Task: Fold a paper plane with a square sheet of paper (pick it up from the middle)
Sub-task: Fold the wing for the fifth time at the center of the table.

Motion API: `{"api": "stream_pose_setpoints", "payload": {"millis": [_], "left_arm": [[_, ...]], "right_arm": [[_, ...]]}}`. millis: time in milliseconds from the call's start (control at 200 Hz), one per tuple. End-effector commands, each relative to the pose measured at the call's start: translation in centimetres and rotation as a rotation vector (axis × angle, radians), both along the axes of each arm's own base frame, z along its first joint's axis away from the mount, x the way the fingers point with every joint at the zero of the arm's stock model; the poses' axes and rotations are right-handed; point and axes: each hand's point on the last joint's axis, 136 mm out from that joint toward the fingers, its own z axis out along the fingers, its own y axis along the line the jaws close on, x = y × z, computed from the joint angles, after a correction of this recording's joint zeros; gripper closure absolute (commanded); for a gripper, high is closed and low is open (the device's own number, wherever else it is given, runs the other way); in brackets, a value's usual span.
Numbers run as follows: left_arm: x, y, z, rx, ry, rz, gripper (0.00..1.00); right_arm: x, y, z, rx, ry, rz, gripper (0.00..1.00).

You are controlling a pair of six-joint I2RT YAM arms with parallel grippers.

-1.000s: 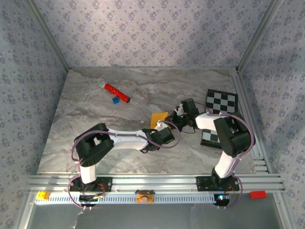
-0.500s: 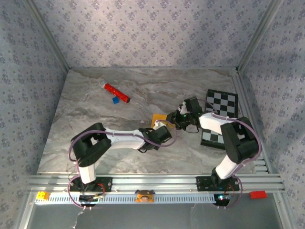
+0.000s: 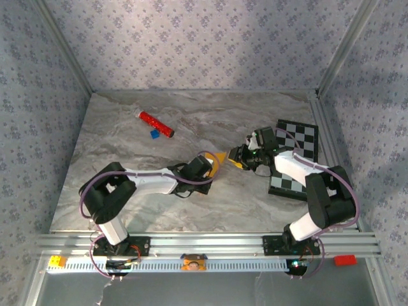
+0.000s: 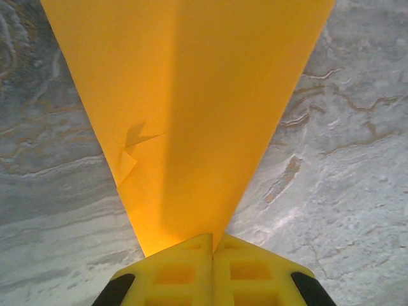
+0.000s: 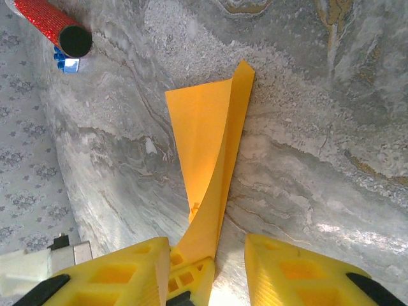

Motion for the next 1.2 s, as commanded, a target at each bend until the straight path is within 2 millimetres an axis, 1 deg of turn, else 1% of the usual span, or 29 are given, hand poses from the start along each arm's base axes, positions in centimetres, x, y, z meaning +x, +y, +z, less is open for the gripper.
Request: {"api": "stream_pose_setpoints", "payload": {"millis": [0, 160, 310, 590, 825, 905, 1079, 1134, 1194], "left_arm": [[-0.4, -1.5, 1.1, -0.130, 0.046, -0.022, 1.00], [-0.5, -1.8, 1.2, -0.212, 0.083, -0.020, 1.00], [-0.5, -2.0, 1.1, -0.278, 0.127, -0.013, 1.00], [-0.4, -2.5, 1.1, -0.369, 0.181, -0.012, 1.00], [-0.2, -2.6, 0.3, -0.399, 0.215, 0.023, 1.00], [-0.4, -2.7, -0.2, -0.406, 0.232, 0.026, 1.00], [-0.2, -2.9, -0.6, -0.450, 0.237, 0.048, 1.00], [-0.3, -3.1, -0.7, -0.460, 0.240, 0.046, 1.00], [-0.4, -3.3, -0.8, -0.472, 0.246, 0.041, 1.00]], "right_arm": [[-0.7, 0.1, 0.1, 0.001, -0.010, 0.025, 0.63], [-1.0, 0.5, 0.3, 0.012, -0.021, 0.042, 0.63], [-1.2, 1.4, 0.7, 0.034, -0.050, 0.076, 0.63], [-1.6, 2.3, 0.6, 0.052, -0.087, 0.110, 0.70], [-1.6, 2.7, 0.6, 0.054, -0.118, 0.113, 0.76], [-1.5, 2.9, 0.8, 0.051, -0.167, 0.110, 0.78], [-1.4, 2.9, 1.6, 0.022, -0.317, 0.104, 0.79], [-1.7, 2.8, 1.6, 0.012, -0.326, 0.121, 0.79], [-2.1, 2.7, 1.1, -0.004, -0.289, 0.150, 0.79]]}}
